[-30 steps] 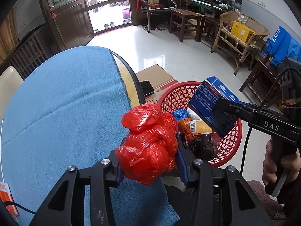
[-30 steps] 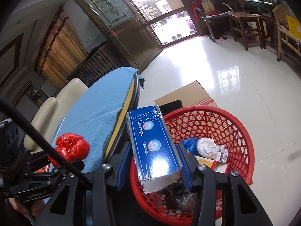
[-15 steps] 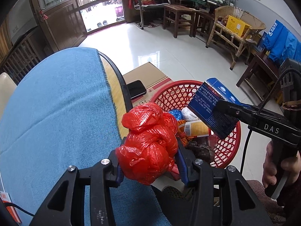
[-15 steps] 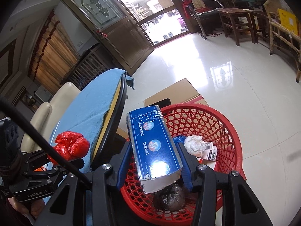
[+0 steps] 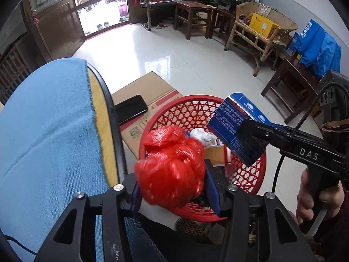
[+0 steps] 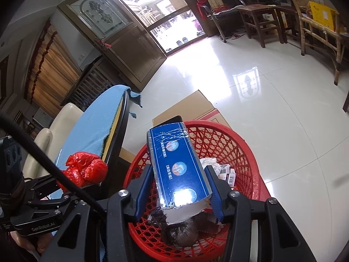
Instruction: Collect trash
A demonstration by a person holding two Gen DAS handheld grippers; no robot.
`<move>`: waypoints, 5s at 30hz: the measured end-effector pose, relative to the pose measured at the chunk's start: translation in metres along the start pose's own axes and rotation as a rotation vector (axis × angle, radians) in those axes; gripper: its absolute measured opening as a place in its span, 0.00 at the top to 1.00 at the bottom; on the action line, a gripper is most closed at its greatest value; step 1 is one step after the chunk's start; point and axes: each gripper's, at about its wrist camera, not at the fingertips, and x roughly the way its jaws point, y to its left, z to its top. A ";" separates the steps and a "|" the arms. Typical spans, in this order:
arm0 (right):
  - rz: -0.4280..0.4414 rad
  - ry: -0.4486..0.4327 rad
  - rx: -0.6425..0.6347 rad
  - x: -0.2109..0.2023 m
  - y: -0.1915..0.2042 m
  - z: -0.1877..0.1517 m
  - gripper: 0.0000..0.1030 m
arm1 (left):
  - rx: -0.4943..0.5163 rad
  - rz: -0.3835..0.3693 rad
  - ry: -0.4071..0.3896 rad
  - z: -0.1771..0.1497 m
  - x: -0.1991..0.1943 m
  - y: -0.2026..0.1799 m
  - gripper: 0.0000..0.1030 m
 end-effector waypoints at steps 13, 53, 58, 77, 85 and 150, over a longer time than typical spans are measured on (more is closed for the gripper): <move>0.022 -0.014 0.012 -0.004 0.009 0.004 0.40 | -0.117 0.128 -0.067 -0.021 -0.035 0.054 0.38; 0.169 0.191 -0.730 0.121 0.363 -0.115 0.40 | -0.820 0.750 -0.164 -0.274 -0.174 0.276 0.18; 0.177 0.142 -0.780 0.107 0.371 -0.121 0.40 | -0.830 0.760 -0.180 -0.279 -0.181 0.278 0.18; 0.232 0.054 -0.836 0.068 0.390 -0.137 0.40 | -0.823 0.806 -0.218 -0.282 -0.215 0.256 0.18; 0.245 0.041 -0.823 0.059 0.383 -0.137 0.40 | -0.802 0.830 -0.230 -0.279 -0.225 0.242 0.18; 0.236 0.040 -0.776 0.059 0.364 -0.129 0.40 | -0.764 0.850 -0.216 -0.269 -0.225 0.233 0.18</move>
